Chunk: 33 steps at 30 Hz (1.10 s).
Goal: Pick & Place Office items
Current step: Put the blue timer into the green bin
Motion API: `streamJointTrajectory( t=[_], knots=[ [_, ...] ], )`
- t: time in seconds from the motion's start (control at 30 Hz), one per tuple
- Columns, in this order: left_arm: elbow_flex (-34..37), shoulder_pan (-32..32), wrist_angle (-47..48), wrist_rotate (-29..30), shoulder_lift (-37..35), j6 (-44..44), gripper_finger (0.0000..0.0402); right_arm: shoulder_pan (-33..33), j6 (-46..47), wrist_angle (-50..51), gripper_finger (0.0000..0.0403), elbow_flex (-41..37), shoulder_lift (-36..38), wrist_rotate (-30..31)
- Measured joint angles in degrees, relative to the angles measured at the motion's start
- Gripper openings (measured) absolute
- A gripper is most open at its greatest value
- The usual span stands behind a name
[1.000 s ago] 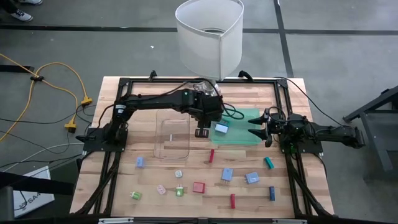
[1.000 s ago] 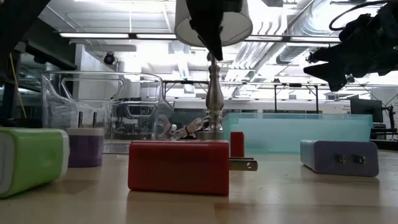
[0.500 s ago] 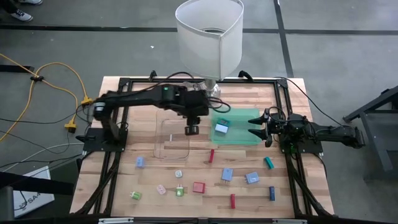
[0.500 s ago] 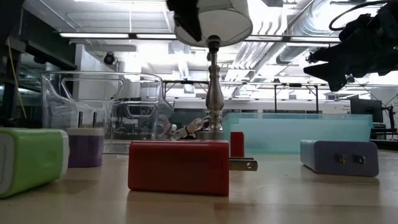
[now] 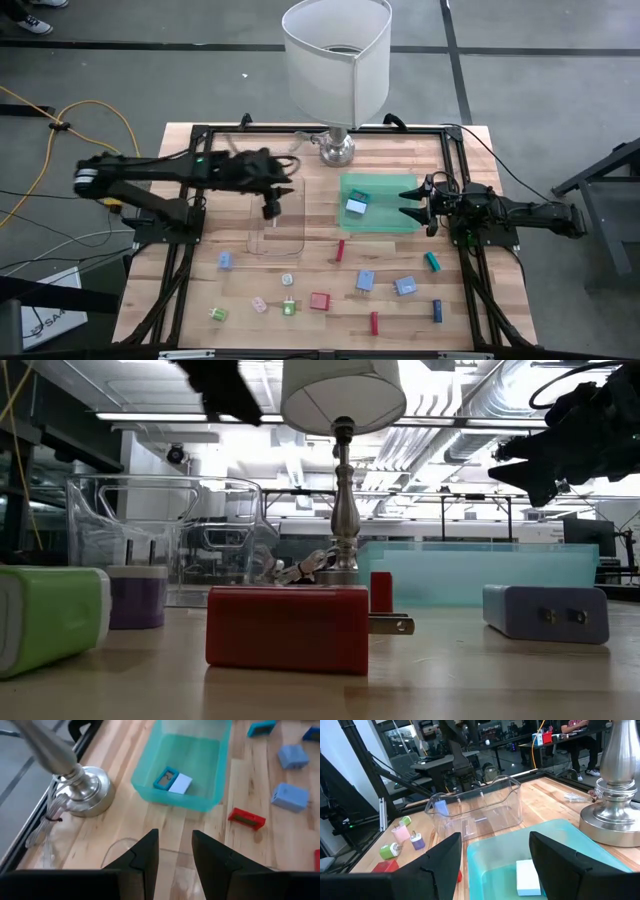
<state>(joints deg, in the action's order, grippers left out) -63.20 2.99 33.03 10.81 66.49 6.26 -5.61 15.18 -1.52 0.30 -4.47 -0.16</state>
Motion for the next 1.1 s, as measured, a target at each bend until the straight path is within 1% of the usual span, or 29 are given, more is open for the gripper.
streamJointTrajectory(
  t=[0.1, 0.2, 0.4, 0.63, 0.8, 1.1],
  knots=[
    [6.4, 0.32, -3.4, 0.0, -6.08, 0.46, 0.011, -0.01, 0.02, 0.0, 0.0221, 0.01, 0.0, 0.0],
    [11.06, 0.14, -5.31, -0.02, -11.02, 0.98, 0.011, -0.02, 0.02, 0.0, 0.0221, 0.02, 0.0, 0.0],
    [17.48, 0.1, -6.12, -0.03, -19.87, 1.32, 0.011, 0.0, 0.02, 0.01, 0.0221, 0.01, 0.0, 0.0],
    [24.47, 0.1, -7.01, -0.02, -31.56, 3.74, 0.011, 0.0, 0.02, 0.0, 0.0221, 0.02, 0.0, 0.0],
    [26.05, 0.1, -7.17, -0.91, -34.43, 3.9, 0.011, -0.02, 0.02, 0.0, 0.0221, 0.02, 0.0, 0.0],
    [26.05, 0.28, -7.92, -1.01, -34.5, 2.46, 0.011, -0.01, 0.02, 0.0, 0.0221, 0.01, 0.0, 0.0]
  ],
)
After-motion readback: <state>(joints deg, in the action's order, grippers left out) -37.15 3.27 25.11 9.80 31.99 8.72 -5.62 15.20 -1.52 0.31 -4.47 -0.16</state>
